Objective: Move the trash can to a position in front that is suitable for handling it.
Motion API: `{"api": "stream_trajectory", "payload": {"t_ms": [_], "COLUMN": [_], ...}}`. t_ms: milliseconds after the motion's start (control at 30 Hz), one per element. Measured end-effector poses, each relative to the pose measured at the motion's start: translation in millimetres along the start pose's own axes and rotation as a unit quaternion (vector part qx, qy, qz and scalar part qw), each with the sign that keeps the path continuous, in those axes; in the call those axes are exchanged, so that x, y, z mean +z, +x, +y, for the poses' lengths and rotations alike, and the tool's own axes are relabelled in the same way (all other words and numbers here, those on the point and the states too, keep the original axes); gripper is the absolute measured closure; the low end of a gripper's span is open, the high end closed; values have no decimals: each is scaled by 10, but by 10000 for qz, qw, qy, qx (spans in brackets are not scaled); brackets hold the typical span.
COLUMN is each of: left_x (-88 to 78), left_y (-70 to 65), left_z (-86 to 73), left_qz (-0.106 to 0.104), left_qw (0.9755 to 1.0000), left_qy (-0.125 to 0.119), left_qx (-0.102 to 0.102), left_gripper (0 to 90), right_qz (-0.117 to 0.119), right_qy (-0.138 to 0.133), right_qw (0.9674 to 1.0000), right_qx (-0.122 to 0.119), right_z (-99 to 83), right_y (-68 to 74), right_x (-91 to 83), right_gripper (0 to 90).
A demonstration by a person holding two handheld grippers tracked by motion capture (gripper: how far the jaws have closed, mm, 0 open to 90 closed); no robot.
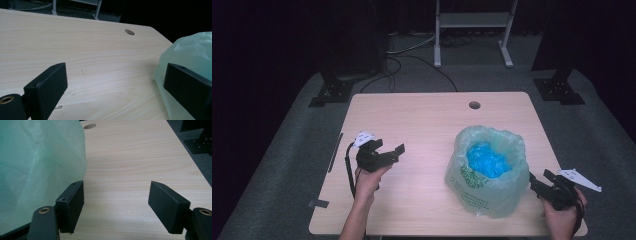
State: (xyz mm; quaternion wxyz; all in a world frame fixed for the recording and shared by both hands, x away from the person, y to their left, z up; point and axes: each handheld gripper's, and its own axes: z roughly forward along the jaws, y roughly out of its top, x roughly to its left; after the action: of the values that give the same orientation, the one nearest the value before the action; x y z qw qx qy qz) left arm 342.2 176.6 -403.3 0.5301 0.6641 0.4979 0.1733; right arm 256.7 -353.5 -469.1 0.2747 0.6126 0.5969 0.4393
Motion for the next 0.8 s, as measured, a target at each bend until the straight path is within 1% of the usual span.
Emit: {"api": "stream_trajectory", "payload": {"t_ms": [67, 167, 300, 333, 367, 400, 433, 467, 533, 567, 633, 700, 733, 767, 800], "left_x": [10, 18, 22, 25, 28, 26, 23, 19, 2, -3, -12, -15, -15, -16, -20], "left_y": [-11, -14, -10, -7, -1, -3, -5, -6, -9, -17, -21, -18, -18, -15, -8], "left_z": [0, -1, -10, -15, -19, -20, -18, -14, 1, 4, 9, 10, 10, 11, 13], "left_qz": [6, 6, 23, 24, -8, -6, -13, -44, -75, -85, -97, -91, -91, -87, -84], "left_qw": [10000, 10000, 10000, 10000, 10000, 10000, 10000, 10000, 10000, 9999, 9999, 10000, 10000, 10000, 10000], "left_qy": [-9, -4, 17, 26, 44, 37, 44, 41, 22, -1, 0, 4, 4, -5, -3], "left_qx": [4, 0, -4, -13, -44, -43, -19, -42, -61, -65, -48, -28, -28, -38, -45], "left_gripper": [41, 41, 41, 41, 41, 41, 41, 41, 41, 41, 41, 41, 41, 41, 41], "right_qz": [7, 53, 95, 157, 205, 244, 334, 407, 511, 630, 808, 1121, 1121, 1248, 1391], "right_qy": [11, 34, 67, 70, 94, 107, 155, 205, 189, 214, 293, 357, 357, 412, 472], "right_qw": [10000, 10000, 9999, 9998, 9997, 9996, 9992, 9987, 9976, 9965, 9934, 9886, 9886, 9859, 9819], "right_qx": [-1, 66, -13, -29, -60, -86, -140, -246, -421, -504, -760, -941, -941, -1037, -1194], "right_z": [-6, -12, -9, -8, -4, -2, 5, 18, 46, 54, 58, 48, 48, 43, 36], "right_y": [-21, -61, -85, -87, -79, -72, -59, -43, -15, -10, -9, -10, -10, -2, 15], "right_x": [7, 17, 18, 17, 11, 6, -1, -15, -67, -92, -134, -167, -167, -180, -191], "right_gripper": [280, 279, 279, 279, 280, 279, 280, 279, 282, 282, 310, 311, 311, 311, 307]}}
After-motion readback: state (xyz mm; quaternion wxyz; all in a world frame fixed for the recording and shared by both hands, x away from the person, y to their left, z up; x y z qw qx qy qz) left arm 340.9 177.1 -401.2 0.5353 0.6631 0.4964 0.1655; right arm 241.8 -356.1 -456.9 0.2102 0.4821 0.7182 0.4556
